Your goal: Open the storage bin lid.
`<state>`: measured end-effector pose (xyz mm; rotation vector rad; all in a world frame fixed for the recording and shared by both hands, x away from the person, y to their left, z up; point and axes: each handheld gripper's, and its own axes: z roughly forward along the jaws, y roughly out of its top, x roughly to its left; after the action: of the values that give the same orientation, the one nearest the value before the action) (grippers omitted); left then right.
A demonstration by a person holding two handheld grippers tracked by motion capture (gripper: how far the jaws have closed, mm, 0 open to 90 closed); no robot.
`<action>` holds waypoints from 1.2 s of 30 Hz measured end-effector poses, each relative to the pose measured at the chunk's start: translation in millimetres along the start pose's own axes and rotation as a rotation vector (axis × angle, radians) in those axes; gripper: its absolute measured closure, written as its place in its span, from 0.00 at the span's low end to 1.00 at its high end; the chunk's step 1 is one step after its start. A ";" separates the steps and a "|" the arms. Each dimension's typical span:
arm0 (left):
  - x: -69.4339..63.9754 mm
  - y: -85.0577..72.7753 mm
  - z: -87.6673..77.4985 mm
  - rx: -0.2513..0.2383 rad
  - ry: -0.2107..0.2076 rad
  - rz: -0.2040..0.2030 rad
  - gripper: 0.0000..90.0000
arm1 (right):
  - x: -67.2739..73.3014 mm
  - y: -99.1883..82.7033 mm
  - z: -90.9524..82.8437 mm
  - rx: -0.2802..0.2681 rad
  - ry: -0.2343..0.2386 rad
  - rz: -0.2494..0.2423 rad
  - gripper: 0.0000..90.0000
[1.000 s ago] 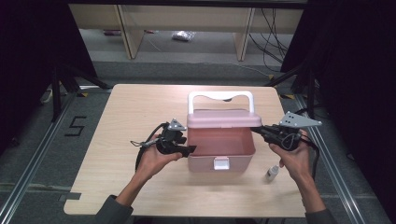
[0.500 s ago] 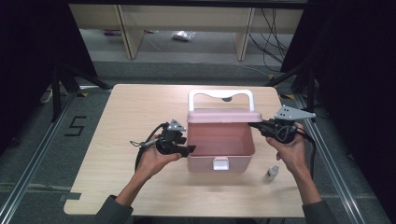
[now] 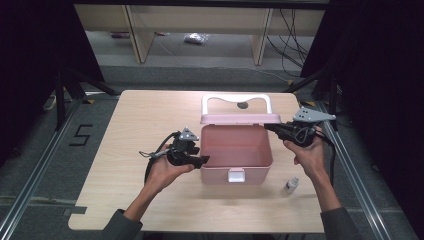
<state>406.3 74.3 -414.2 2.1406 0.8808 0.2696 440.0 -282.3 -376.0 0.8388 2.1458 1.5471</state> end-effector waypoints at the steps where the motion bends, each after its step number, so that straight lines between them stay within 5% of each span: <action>1: -0.1 0.0 0.0 0.000 0.000 -0.001 0.57 | -3.1 -0.5 3.0 -0.014 -0.015 -0.013 1.00; 15: -0.3 -0.1 -0.3 0.000 0.004 0.001 0.57 | -21.5 -3.1 11.1 -0.019 -0.007 0.030 1.00; 16: -0.4 -0.1 -0.1 -0.002 0.004 -0.001 0.57 | -22.2 -3.8 10.7 -0.022 0.003 0.067 1.00; 23: -0.1 0.0 0.1 -0.003 0.003 -0.002 0.57 | -33.4 -4.2 16.7 -0.038 -0.006 0.107 1.00; 27: 0.1 -0.1 0.0 -0.003 0.004 0.004 0.57 | -36.7 -5.2 19.8 -0.030 -0.026 0.082 1.00; 36: -0.1 -0.1 0.0 -0.003 0.002 -0.007 0.57 | -40.6 -8.4 29.3 -0.019 -0.052 0.111 1.00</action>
<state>406.2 74.4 -414.3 2.1344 0.8886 0.2691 486.3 -289.4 -395.6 0.9966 2.0762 1.5780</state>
